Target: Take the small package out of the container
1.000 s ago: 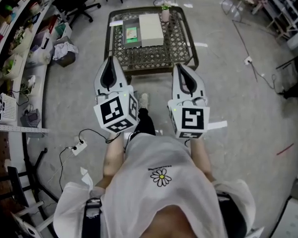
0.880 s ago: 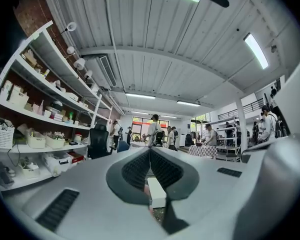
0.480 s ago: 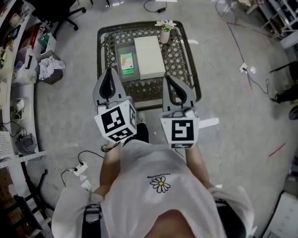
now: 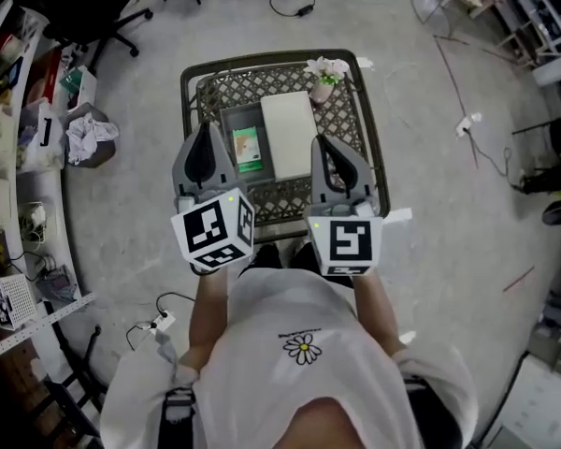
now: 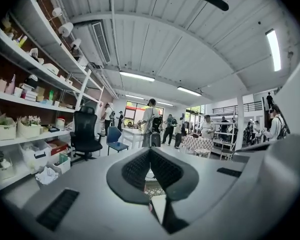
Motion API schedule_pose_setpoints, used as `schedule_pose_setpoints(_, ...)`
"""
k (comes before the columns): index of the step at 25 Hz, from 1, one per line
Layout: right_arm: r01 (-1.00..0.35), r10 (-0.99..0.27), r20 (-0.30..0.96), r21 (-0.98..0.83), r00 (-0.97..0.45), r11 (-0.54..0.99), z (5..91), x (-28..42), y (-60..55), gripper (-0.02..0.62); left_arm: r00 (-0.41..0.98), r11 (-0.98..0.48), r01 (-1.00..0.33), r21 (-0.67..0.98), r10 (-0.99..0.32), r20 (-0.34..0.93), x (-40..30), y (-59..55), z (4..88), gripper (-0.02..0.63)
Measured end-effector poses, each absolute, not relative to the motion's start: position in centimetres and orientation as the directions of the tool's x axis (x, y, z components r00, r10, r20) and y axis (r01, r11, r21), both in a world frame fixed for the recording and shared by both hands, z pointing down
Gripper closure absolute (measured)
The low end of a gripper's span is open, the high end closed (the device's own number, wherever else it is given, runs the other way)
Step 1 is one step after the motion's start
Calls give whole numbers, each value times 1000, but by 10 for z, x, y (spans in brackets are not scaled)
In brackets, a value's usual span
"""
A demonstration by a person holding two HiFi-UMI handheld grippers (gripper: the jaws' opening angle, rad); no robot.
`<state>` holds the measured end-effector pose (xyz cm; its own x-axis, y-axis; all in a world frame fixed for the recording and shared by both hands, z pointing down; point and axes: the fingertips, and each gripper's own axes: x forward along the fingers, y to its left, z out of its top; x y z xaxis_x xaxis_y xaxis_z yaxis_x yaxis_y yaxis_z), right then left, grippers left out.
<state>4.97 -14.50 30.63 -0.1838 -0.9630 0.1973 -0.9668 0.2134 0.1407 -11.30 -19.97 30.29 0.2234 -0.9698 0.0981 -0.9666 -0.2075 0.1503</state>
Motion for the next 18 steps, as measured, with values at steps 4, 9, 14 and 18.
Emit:
schedule_pose_setpoints(4, -962, -955, 205, 124, -214, 242, 314, 58, -172, 565, 244, -233, -967, 101, -963, 116, -93, -212, 310, 580)
schedule_pose_setpoints(9, -953, -947, 185, 100, -264, 285, 313, 44, -195, 565, 255, -244, -964, 101, -961, 107, -93, -222, 308, 561)
schedule_pose_setpoints(14, -947, -940, 187, 94, -286, 307, 313, 49, -211, 565, 245, -240, -969, 64, -965, 94, -84, -237, 302, 523)
schedule_pose_setpoints(18, -933, -929, 213, 133, -304, 336, 321, 50, -215, 565, 245, -231, -967, 111, -959, 144, -82, -246, 320, 501)
